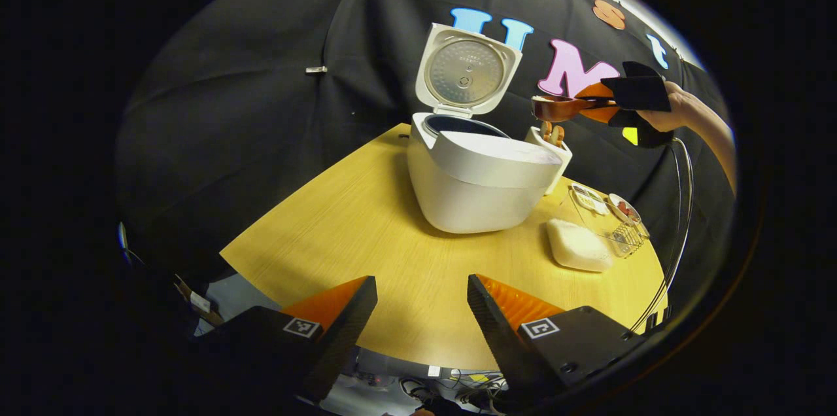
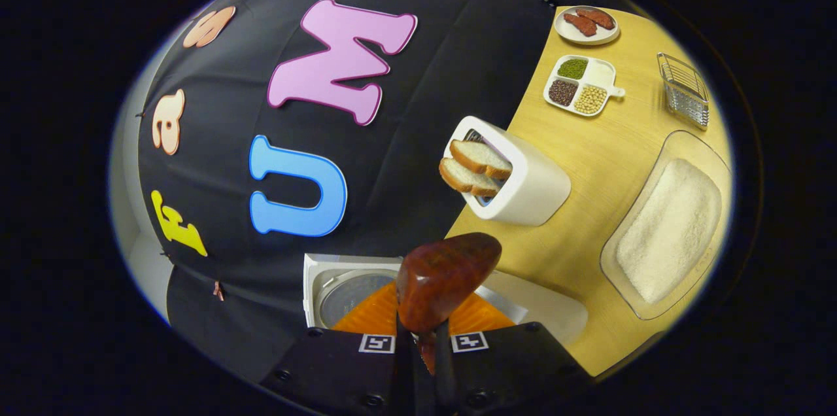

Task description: Close the left gripper, press the button to open the rice cooker; take a wooden spoon from the chopstick holder with the right hand, scoop a spoonful of rice and pour it into the rice cooker, then put the wooden spoon back into the chopstick holder.

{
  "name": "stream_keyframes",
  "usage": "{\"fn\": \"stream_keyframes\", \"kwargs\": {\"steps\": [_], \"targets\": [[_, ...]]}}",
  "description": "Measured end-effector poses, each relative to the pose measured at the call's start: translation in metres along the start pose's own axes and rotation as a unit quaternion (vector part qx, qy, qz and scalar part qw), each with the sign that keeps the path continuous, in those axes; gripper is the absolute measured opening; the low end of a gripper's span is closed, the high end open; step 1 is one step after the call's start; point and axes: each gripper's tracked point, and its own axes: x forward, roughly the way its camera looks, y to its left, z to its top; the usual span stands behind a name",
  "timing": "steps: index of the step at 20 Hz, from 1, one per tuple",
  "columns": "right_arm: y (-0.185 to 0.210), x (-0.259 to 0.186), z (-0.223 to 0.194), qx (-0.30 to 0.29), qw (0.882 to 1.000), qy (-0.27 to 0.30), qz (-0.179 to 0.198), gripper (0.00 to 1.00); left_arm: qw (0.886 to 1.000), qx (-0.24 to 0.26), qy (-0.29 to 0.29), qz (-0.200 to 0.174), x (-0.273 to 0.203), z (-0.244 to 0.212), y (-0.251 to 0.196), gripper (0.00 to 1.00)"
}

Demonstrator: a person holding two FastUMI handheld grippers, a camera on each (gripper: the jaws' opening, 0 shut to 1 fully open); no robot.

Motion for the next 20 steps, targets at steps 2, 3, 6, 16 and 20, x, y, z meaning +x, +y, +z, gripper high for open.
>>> {"fn": "stream_keyframes", "kwargs": {"steps": [2, 3, 6, 16, 20], "targets": [[0.013, 0.011, -0.016, -0.042, 0.999, 0.003, 0.002, 0.16, 1.0, 0.001, -0.001, 0.009, 0.0, 0.001, 0.009, 0.96], [0.019, 0.016, -0.024, -0.066, 0.998, 0.004, 0.003, 0.16, 1.0, 0.01, -0.001, 0.016, -0.001, 0.001, 0.013, 0.96], [0.039, 0.027, -0.047, -0.153, 0.988, -0.002, 0.015, 0.16, 0.999, 0.041, -0.014, 0.031, -0.004, 0.009, 0.023, 0.96], [0.045, 0.073, -0.102, -0.377, 0.926, -0.021, 0.026, 0.11, 0.999, 0.025, -0.012, 0.042, -0.008, 0.004, 0.038, 0.96], [0.045, 0.084, -0.109, -0.432, 0.901, -0.035, 0.033, 0.16, 0.999, 0.027, -0.007, 0.04, -0.01, -0.003, 0.036, 0.96]]}}
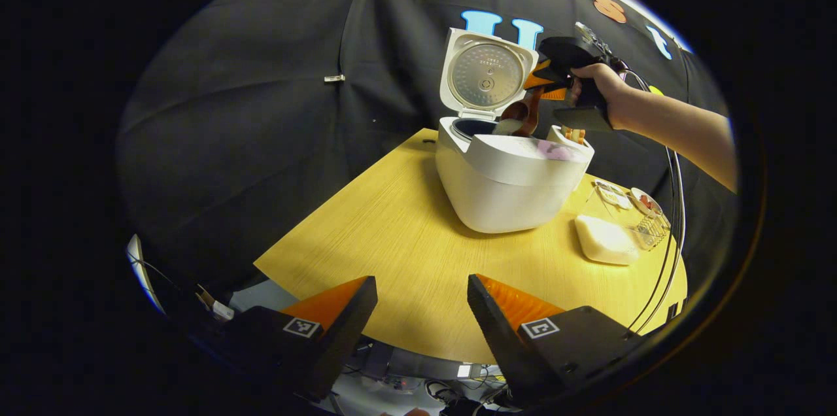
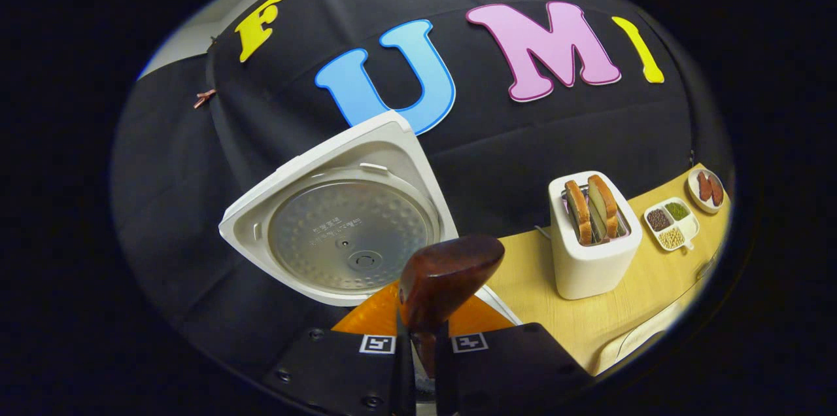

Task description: Close the left gripper, press the button to open the rice cooker; take a wooden spoon from the chopstick holder with the right hand, scoop a spoonful of rice and pour it into the rice cooker, then put the wooden spoon back into the chopstick holder.

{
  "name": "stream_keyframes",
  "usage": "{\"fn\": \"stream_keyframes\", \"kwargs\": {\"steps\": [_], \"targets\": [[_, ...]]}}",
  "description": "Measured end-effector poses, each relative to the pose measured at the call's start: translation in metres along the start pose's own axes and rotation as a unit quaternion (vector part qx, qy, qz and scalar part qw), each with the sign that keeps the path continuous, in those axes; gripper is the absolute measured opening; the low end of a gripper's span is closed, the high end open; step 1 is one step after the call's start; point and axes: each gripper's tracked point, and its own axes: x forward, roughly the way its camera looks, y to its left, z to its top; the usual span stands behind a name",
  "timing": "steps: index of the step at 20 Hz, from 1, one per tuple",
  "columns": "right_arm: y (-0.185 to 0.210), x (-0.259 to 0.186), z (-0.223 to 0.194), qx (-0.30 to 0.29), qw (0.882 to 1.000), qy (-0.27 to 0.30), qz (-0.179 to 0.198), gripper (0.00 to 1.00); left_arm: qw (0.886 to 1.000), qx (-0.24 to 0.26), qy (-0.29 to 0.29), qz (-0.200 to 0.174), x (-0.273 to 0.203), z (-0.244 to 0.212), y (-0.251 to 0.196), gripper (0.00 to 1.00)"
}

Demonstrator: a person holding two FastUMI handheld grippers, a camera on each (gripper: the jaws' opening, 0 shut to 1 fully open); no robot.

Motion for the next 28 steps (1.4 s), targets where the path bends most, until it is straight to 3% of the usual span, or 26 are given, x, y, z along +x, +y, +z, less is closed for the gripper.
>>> {"fn": "stream_keyframes", "kwargs": {"steps": [5, 6, 8, 13, 14, 15, 18, 20, 23, 28], "targets": [[0.015, 0.005, -0.003, -0.089, 0.996, -0.014, 0.017, 0.16, 1.0, 0.014, 0.001, 0.004, 0.001, 0.001, -0.002, 0.96], [0.021, 0.004, -0.003, -0.105, 0.994, -0.018, 0.026, 0.11, 1.0, 0.022, -0.003, 0.003, 0.0, 0.003, -0.003, 0.96], [0.034, 0.005, -0.006, -0.132, 0.99, -0.021, 0.046, 0.16, 1.0, 0.027, -0.009, -0.004, -0.001, 0.008, -0.006, 0.96], [0.059, 0.002, -0.021, -0.223, 0.971, -0.019, 0.082, 0.16, 0.999, 0.027, -0.014, -0.02, -0.005, 0.014, -0.017, 0.96], [0.063, 0.001, -0.023, -0.239, 0.967, -0.021, 0.089, 0.12, 0.999, 0.029, -0.018, -0.021, -0.007, 0.017, -0.02, 0.96], [0.067, 0.002, -0.024, -0.254, 0.962, -0.027, 0.095, 0.16, 0.999, 0.031, -0.02, -0.022, -0.008, 0.017, -0.021, 0.96], [0.074, -0.001, -0.029, -0.285, 0.952, -0.033, 0.106, 0.16, 0.999, 0.035, -0.025, -0.024, -0.01, 0.018, -0.026, 0.96], [0.072, -0.001, -0.036, -0.289, 0.951, -0.023, 0.107, 0.16, 0.999, 0.035, -0.026, -0.026, -0.01, 0.017, -0.029, 0.98], [0.066, -0.003, -0.034, -0.253, 0.961, -0.011, 0.107, 0.16, 0.999, 0.035, -0.029, -0.027, -0.013, 0.018, -0.032, 0.96], [0.05, -0.023, 0.005, -0.131, 0.985, -0.015, 0.111, 0.16, 0.998, 0.038, -0.034, -0.031, -0.018, 0.02, -0.041, 0.96]]}}
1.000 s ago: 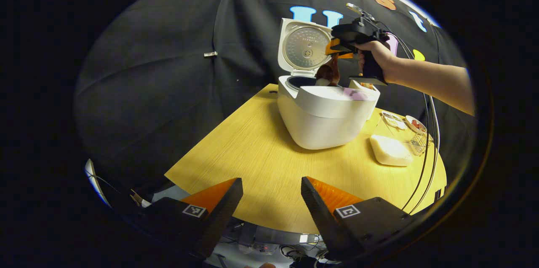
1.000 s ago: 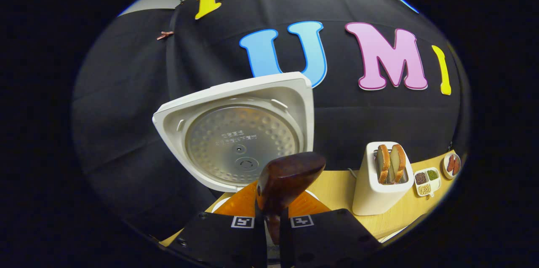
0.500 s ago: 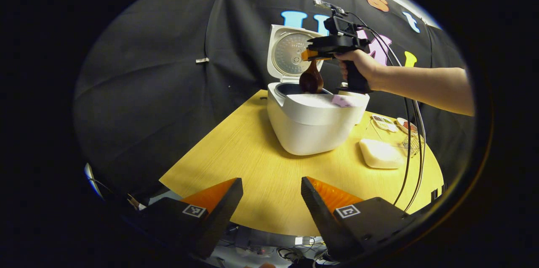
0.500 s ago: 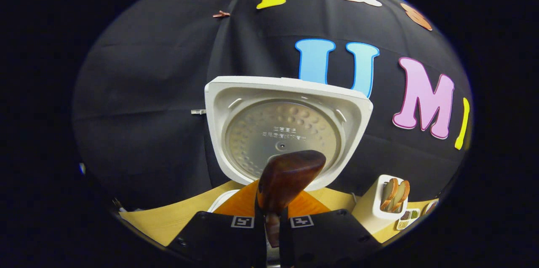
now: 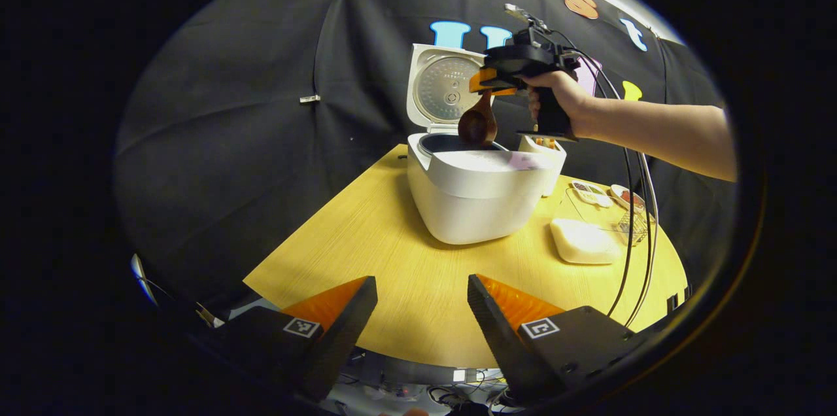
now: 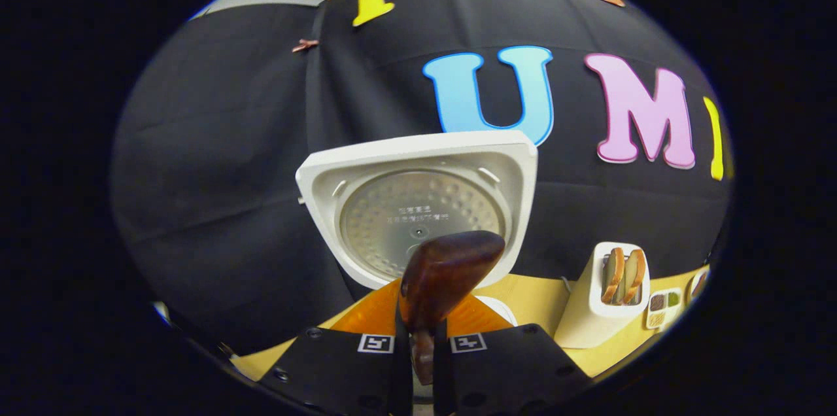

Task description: Close the left gripper, press the button to open the rice cooker; take a wooden spoon from the chopstick holder with the right hand, scoop a spoonful of rice and pour it into the rice cooker, then put the wooden spoon back into the chopstick holder.

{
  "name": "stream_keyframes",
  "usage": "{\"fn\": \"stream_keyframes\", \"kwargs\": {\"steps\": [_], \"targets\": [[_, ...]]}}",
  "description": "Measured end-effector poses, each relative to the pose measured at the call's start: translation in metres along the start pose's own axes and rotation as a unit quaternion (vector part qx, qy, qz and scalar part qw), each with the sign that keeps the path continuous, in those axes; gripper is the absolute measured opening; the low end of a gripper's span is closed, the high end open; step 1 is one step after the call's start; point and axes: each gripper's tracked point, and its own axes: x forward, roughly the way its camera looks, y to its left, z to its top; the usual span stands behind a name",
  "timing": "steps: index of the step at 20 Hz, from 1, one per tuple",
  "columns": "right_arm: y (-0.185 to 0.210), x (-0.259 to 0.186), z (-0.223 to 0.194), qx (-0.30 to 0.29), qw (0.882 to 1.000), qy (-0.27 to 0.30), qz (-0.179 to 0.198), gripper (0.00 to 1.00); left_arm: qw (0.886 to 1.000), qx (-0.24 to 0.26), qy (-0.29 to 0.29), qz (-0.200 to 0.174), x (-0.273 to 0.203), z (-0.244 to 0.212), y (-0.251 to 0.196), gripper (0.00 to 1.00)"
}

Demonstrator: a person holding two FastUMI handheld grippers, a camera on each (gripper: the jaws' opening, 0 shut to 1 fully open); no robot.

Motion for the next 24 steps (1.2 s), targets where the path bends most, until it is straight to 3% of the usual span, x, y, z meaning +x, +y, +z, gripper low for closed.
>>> {"fn": "stream_keyframes", "kwargs": {"steps": [6, 11, 16, 24], "targets": [[-0.055, -0.046, 0.036, 0.103, 0.994, -0.019, -0.034, 0.16, 1.0, -0.006, -0.011, -0.01, -0.006, 0.007, -0.017, 0.96], [-0.12, -0.111, 0.056, 0.124, 0.988, -0.04, -0.086, 0.16, 0.999, -0.005, -0.024, -0.021, -0.012, 0.016, -0.034, 0.96], [-0.204, -0.187, 0.064, 0.137, 0.977, -0.056, -0.153, 0.16, 0.998, 0.005, -0.032, -0.048, -0.011, 0.035, -0.058, 0.96], [-0.35, -0.285, 0.051, 0.177, 0.952, -0.07, -0.242, 0.16, 0.997, 0.023, -0.062, -0.043, 0.011, 0.088, -0.095, 0.96]]}}
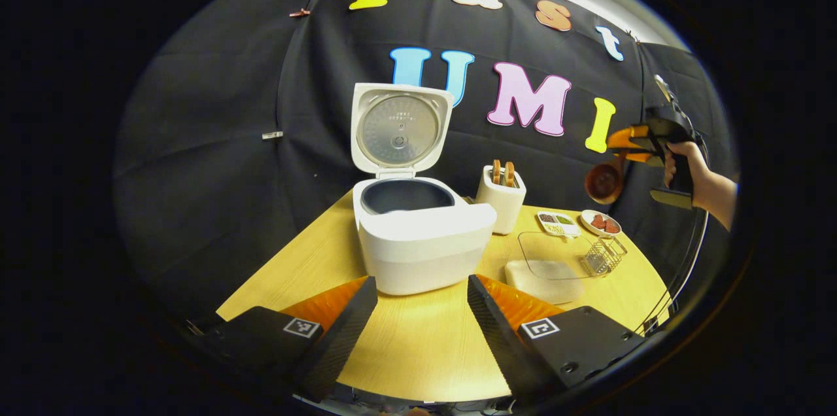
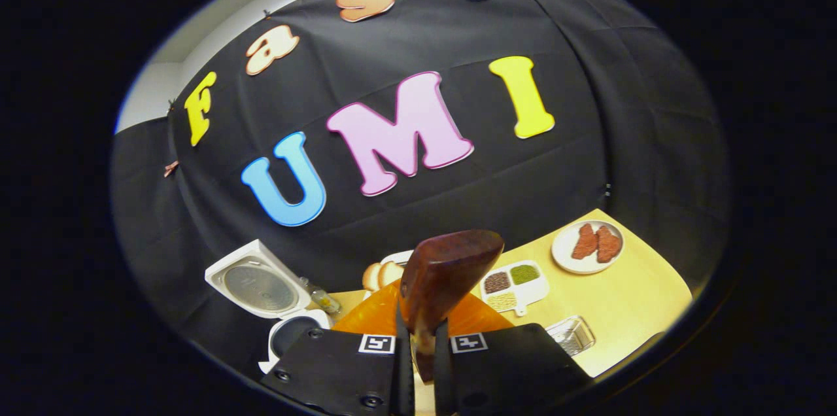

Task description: Close the left gripper, press the button to open the rice cooker; take a wooden spoon from the chopstick holder with the right hand, scoop a spoonful of rice and pour it into the rice cooker, then put the wooden spoon back into the chopstick holder.

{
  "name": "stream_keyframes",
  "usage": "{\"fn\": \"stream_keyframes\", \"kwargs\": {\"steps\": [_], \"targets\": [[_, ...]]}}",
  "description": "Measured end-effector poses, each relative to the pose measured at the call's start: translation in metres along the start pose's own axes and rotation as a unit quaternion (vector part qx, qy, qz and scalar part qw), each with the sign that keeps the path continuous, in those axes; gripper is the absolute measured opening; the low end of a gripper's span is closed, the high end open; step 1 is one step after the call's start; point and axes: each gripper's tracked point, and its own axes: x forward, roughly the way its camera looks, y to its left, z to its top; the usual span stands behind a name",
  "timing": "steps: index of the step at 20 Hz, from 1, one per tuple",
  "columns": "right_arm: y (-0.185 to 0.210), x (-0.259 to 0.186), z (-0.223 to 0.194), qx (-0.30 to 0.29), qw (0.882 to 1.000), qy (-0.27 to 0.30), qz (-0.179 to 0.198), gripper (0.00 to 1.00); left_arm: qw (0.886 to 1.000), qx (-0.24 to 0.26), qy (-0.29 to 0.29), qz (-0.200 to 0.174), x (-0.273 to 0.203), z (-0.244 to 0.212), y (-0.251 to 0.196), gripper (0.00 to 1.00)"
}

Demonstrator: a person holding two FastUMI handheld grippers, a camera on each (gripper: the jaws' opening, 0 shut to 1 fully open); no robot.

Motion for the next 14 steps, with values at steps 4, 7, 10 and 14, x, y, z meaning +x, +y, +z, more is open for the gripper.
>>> {"fn": "stream_keyframes", "kwargs": {"steps": [4, 7, 10, 14], "targets": [[-0.082, 0.003, 0.003, 0.021, 0.999, 0.009, -0.045, 0.11, 1.0, -0.021, -0.004, 0.014, 0.011, 0.017, -0.025, 0.96], [-0.136, 0.012, -0.01, 0.031, 0.996, 0.025, -0.077, 0.16, 0.999, -0.027, -0.009, 0.023, 0.015, 0.025, -0.051, 0.96], [-0.171, 0.024, -0.028, 0.044, 0.993, 0.049, -0.094, 0.16, 0.999, -0.02, -0.004, 0.028, 0.017, 0.027, -0.072, 0.96], [-0.201, 0.039, -0.063, 0.043, 0.99, 0.082, -0.103, 0.16, 0.999, -0.035, 0.01, 0.038, 0.014, 0.025, -0.087, 0.96]]}}
